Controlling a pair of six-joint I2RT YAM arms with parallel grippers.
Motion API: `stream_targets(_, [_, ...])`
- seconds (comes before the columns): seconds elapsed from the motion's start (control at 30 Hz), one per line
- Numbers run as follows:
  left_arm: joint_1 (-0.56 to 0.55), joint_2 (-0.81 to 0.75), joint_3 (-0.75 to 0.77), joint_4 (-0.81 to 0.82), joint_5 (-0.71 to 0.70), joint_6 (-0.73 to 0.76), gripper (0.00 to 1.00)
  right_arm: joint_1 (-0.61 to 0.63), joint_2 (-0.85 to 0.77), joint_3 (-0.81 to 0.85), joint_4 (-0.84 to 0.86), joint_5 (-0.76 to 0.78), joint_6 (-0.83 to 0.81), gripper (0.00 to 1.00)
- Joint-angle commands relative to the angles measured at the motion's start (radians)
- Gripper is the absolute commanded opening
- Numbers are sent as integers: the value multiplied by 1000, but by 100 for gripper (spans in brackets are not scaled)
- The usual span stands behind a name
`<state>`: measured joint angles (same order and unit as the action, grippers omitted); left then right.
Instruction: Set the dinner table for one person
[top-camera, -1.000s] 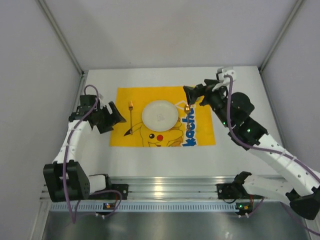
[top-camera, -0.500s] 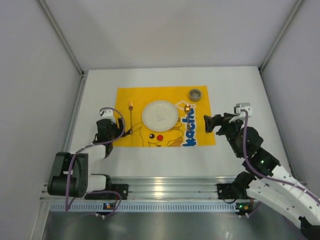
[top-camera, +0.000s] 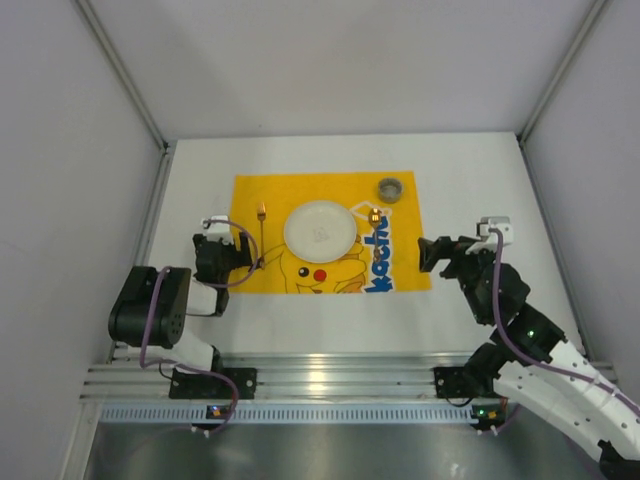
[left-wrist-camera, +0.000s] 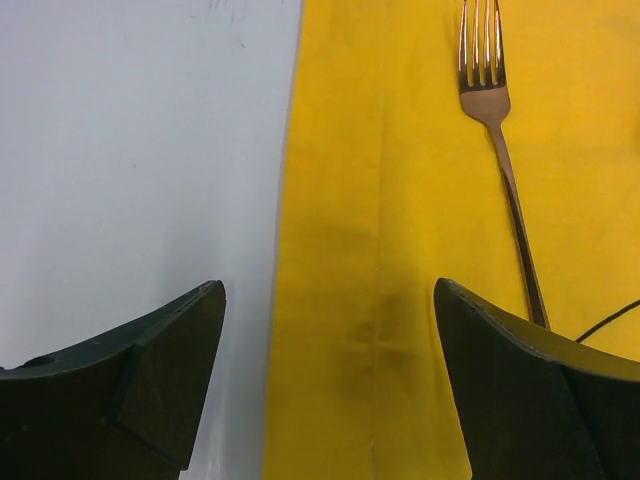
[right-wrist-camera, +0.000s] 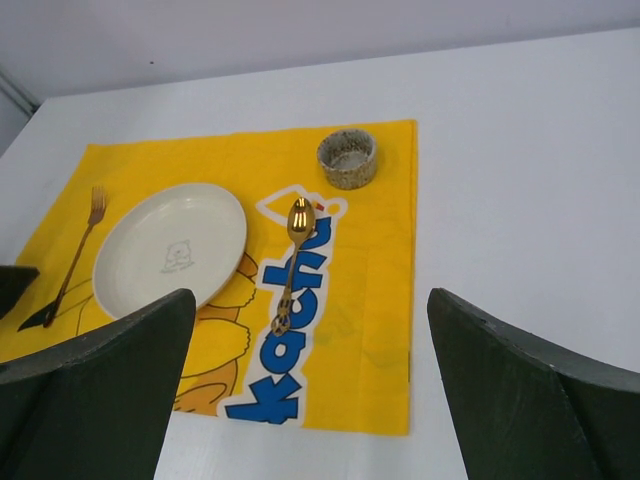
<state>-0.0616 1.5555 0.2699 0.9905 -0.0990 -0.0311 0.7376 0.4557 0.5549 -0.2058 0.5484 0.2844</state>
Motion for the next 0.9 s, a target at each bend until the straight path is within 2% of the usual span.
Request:
stream_targets(0.0, [11, -2, 23, 109, 29, 37, 90, 2, -28, -10, 6, 12, -7, 100])
stream_targets(0.03, [11, 50, 6, 245, 19, 34, 90, 2, -40, -32, 3, 13, -17, 100])
stream_targets(0.07, [11, 38, 21, 200, -20, 34, 98, 3, -43, -42, 3, 16, -52, 100])
stream_targets(0.13, [14, 5, 49, 82, -16, -7, 98, 2, -34, -61, 5, 45, -117, 100])
stream_targets(0.2, [14, 23, 35, 141, -19, 3, 98, 2, 15, -53, -15, 80, -167, 100])
stream_targets(0.33, [16, 23, 35, 137, -21, 2, 98, 0, 67, -41, -20, 318, -260, 100])
stream_targets(0.4, [16, 25, 35, 140, -21, 2, 98, -13, 43, -108, 69, 309, -347, 100])
stream_targets(0.53, [16, 23, 35, 139, -19, 0, 98, -75, -17, -257, 184, 37, -484, 100])
stream_targets(0.63, [16, 23, 35, 139, -19, 2, 98, -132, -52, -406, 372, -69, -517, 100])
stream_targets(0.67, [16, 23, 35, 140, -21, 2, 98, -171, -52, -443, 511, -85, -507, 100])
stream_targets(0.77, [16, 23, 35, 139, -19, 2, 98, -260, 35, -513, 632, -178, -481, 100])
stream_targets(0.87, [16, 23, 35, 139, -21, 2, 98, -430, 167, -538, 794, -278, -475, 100])
